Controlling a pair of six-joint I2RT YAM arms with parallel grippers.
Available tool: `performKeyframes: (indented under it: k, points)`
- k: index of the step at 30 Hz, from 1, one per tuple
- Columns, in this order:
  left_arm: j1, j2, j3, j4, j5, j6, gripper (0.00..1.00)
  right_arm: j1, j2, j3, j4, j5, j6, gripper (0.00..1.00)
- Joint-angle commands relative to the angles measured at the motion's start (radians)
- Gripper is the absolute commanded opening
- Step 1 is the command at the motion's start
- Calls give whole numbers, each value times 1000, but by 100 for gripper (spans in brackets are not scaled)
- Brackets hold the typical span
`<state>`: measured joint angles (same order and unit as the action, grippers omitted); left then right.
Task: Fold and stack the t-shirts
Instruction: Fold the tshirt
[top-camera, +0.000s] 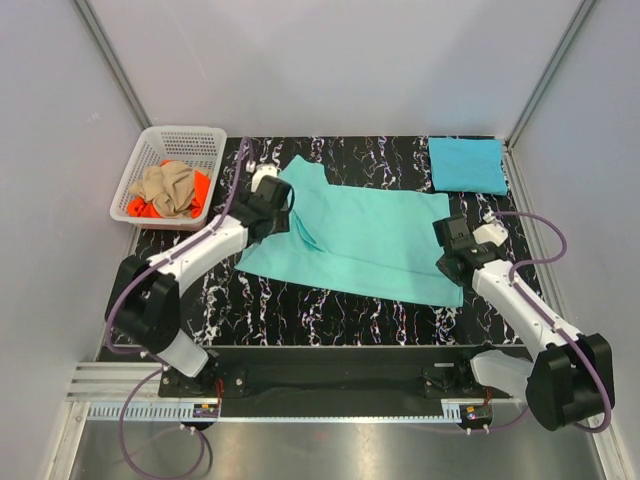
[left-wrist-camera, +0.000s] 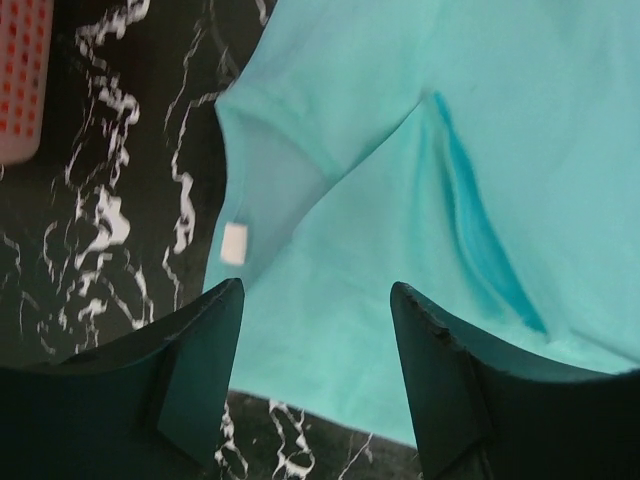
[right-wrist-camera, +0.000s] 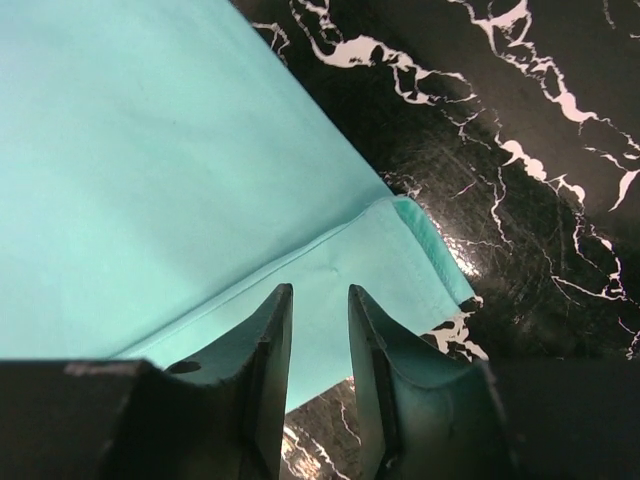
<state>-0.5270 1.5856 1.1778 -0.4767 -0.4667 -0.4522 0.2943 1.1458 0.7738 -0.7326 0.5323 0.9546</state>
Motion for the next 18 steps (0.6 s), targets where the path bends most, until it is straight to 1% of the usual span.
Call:
performKeyframes:
  k: [1,2,3,4,5,8,10,13,17,18]
  points:
    - [39,-68,-114,24,-11,-78,66,-1,-23,41,22,-57,-66,36]
    - [68,-96,-171,44,15,-91,66,-3,-15,56,21,-66,-74,36]
    - [79,-105,-197,96,51,-95,66,-4,11,73,7,-84,-80,36]
    - [105,-116,-233,111,68,-117,66,-6,25,105,1,-94,-83,36]
    - [117,-116,-239,119,116,-127,66,-7,52,119,-11,-103,-89,36]
    - [147,-115,-259,139,164,-143,66,-20,95,148,-14,-133,-105,36]
    - [159,-115,-270,150,184,-137,66,-52,114,140,1,-170,-114,36]
    - [162,-105,-287,115,163,-151,65,-86,130,114,42,-224,-126,36]
    - [165,-108,-323,73,119,-195,58,-90,164,58,102,-270,-116,36]
    - [171,-111,-332,70,114,-210,54,-90,172,35,113,-279,-114,36]
